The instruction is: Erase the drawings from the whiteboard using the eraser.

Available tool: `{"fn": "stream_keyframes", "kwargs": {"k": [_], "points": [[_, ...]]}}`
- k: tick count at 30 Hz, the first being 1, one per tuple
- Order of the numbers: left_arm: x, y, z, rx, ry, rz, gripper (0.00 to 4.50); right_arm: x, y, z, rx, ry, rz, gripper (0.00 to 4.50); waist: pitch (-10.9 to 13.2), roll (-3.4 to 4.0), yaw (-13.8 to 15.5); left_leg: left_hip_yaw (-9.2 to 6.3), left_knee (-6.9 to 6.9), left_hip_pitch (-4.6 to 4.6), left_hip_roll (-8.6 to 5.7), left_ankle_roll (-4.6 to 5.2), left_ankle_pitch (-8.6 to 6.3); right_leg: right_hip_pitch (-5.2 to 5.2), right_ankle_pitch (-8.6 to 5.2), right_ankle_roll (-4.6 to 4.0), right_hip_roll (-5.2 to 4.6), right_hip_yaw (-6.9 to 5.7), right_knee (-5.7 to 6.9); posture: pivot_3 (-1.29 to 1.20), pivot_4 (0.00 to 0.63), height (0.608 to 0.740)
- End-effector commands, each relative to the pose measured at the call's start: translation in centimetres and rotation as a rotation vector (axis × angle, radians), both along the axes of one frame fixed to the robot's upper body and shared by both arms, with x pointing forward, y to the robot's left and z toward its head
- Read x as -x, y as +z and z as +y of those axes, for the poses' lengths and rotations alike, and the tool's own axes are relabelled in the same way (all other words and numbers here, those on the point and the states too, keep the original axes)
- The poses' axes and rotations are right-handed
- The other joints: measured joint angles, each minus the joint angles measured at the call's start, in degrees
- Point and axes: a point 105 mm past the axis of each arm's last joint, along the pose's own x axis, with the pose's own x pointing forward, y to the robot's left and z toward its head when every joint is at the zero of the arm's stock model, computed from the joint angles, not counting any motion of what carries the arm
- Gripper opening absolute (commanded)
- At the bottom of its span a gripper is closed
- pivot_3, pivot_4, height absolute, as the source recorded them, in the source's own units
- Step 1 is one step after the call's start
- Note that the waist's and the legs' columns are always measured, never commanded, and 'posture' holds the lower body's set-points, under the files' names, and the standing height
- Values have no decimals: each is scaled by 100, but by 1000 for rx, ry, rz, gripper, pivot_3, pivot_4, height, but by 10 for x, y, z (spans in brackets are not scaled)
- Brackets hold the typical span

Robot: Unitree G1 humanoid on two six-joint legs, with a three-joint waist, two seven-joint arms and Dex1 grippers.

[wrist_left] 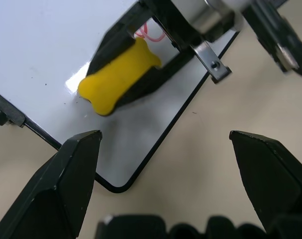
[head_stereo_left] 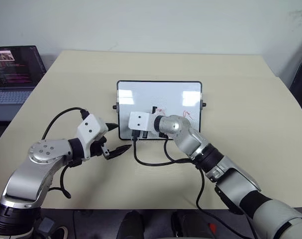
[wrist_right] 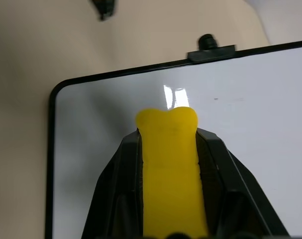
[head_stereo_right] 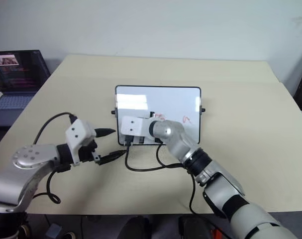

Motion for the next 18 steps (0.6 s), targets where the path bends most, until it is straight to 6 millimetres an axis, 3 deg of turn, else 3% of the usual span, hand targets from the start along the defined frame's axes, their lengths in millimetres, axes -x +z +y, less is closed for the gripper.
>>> {"fn": "stream_keyframes", "kwargs": {"k": [1,5,9,14,18], "points": [[-3,9,-2,0,-9,-71,4500,16,24,-2,-251,9,159,1101,-1,-1,18,-2,-1,-5,0,0,0,0,0,0,0,-2,-7,0,150,740],[-12,13,-2,23,11,-121,4500,50,53,-18,-514,55,322,1101,0,0,21,-1,-1,-43,1,-2,-4,-27,-1,1,-3,0,-15,0,150,740],[-24,18,-2,55,34,-167,4500,58,65,-46,-573,-11,305,1101,-2,-2,21,-1,8,-97,0,-3,-3,-86,1,1,-4,-1,1,0,150,740],[-23,19,-11,89,-26,-162,4500,68,53,-81,-555,-109,301,1101,-3,-4,13,2,5,-95,-1,-3,-3,-86,1,1,-3,0,-2,0,150,740],[-19,18,-25,109,-114,-131,4500,68,18,-127,-457,-295,280,1101,-4,-5,19,2,3,-97,-3,-3,-3,-85,0,2,-3,1,-8,0,150,740]]}}
